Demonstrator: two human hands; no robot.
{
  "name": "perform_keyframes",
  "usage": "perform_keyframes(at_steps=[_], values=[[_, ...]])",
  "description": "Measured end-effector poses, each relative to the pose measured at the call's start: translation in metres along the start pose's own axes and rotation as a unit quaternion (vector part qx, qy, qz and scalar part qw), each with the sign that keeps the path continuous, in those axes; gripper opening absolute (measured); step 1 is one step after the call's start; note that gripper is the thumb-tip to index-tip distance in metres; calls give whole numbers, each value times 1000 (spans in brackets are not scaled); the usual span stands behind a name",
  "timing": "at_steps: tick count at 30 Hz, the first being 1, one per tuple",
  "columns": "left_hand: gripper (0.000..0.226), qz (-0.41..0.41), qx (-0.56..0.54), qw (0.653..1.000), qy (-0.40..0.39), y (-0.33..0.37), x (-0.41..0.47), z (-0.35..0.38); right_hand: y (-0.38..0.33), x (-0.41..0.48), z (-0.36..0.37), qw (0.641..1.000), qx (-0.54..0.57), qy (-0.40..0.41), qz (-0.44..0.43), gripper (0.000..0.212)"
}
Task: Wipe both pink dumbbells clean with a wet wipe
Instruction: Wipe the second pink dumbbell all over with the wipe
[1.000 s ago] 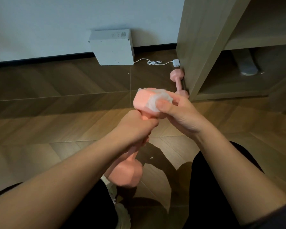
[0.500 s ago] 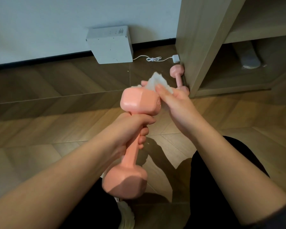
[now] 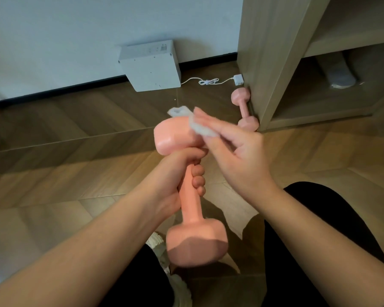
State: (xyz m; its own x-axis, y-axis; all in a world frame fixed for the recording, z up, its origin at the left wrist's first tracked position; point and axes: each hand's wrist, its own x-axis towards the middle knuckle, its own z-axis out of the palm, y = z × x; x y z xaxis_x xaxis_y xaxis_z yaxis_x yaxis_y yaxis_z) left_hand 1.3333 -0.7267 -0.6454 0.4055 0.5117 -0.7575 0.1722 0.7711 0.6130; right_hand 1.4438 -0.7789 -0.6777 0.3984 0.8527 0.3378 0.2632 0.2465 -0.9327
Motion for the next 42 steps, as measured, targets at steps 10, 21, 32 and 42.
perform_keyframes(at_steps=[10,21,32,42], values=[[15,-41,-88,995,1,8,0,-4,17,7,1,988,51,-143,27,39],[24,-92,-95,988,-75,11,-5,-11,29,14,-3,980,129,-139,66,37],[20,-124,54,985,-103,7,-7,-9,37,19,-12,862,362,-226,274,42],[25,75,159,983,46,-4,-6,-5,29,22,-4,975,124,-135,128,22]])
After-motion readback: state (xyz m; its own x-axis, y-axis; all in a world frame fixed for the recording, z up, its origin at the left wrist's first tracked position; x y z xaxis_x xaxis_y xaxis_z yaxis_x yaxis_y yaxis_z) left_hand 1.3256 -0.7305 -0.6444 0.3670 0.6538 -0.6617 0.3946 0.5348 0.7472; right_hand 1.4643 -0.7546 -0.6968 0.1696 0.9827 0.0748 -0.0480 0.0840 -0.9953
